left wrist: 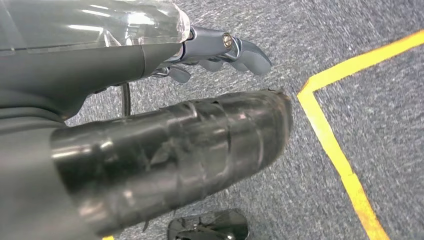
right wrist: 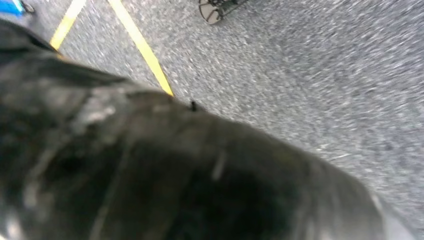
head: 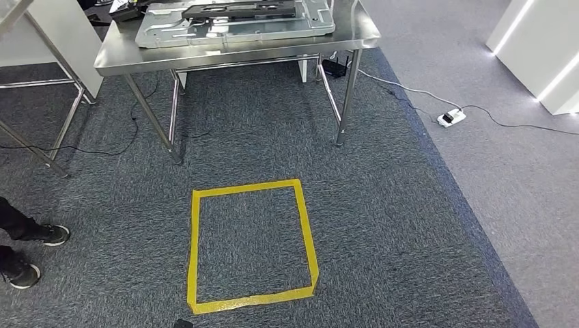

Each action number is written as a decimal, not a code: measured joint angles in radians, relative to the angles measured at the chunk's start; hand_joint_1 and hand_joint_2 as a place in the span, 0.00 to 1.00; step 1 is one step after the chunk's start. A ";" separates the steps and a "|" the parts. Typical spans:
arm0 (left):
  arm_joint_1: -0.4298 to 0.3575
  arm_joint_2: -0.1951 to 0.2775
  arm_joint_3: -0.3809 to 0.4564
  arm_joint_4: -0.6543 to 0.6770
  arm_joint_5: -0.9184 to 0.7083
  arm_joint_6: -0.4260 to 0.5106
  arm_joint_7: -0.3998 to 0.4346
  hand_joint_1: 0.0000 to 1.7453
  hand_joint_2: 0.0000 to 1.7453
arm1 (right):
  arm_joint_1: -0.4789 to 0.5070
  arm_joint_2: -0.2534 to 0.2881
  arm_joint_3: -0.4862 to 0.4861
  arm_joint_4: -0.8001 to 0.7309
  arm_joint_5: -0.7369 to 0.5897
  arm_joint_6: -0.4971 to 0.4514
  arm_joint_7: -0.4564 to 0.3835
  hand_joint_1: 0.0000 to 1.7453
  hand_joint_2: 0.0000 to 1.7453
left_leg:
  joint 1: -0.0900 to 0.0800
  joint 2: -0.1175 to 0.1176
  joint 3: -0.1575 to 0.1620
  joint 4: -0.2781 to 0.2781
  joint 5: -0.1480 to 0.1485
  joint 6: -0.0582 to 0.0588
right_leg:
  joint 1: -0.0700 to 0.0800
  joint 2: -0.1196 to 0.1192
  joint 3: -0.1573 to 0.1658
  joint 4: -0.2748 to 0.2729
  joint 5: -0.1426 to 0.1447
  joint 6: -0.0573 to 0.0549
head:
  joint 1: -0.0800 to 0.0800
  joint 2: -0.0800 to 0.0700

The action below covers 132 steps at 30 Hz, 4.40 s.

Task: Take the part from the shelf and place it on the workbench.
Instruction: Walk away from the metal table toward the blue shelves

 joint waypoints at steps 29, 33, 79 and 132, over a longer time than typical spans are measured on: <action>-0.001 -0.005 0.006 0.000 -0.010 0.002 0.001 0.00 0.00 | -0.003 0.023 0.001 0.046 0.086 0.017 0.123 0.00 0.00 | 0.007 0.020 0.040 -0.111 0.065 -0.008 | -0.013 -0.006 -0.005 -0.001 0.010 0.013 | 0.006 0.000; 0.006 -0.005 0.007 0.000 -0.010 0.003 0.001 0.00 0.00 | -0.003 0.025 0.003 0.048 0.090 0.029 0.126 0.00 0.00 | 0.006 -0.007 -0.046 0.072 0.004 -0.004 | -0.004 0.037 -0.016 0.006 0.014 0.005 | 0.006 0.000; 0.013 -0.008 0.027 0.000 -0.010 0.009 0.009 0.00 0.00 | 0.004 0.032 0.004 0.056 0.129 0.057 0.171 0.00 0.00 | -0.002 0.023 0.064 -0.212 0.154 0.055 | -0.009 0.010 -0.151 0.300 -0.131 0.057 | 0.005 0.000; 0.007 -0.023 0.030 0.000 -0.035 0.017 0.023 0.00 0.00 | 0.007 0.042 0.045 0.063 0.235 0.157 0.192 0.00 0.00 | 0.001 -0.078 0.048 -0.186 0.152 0.022 | -0.002 0.114 0.000 0.011 0.000 0.025 | 0.006 0.000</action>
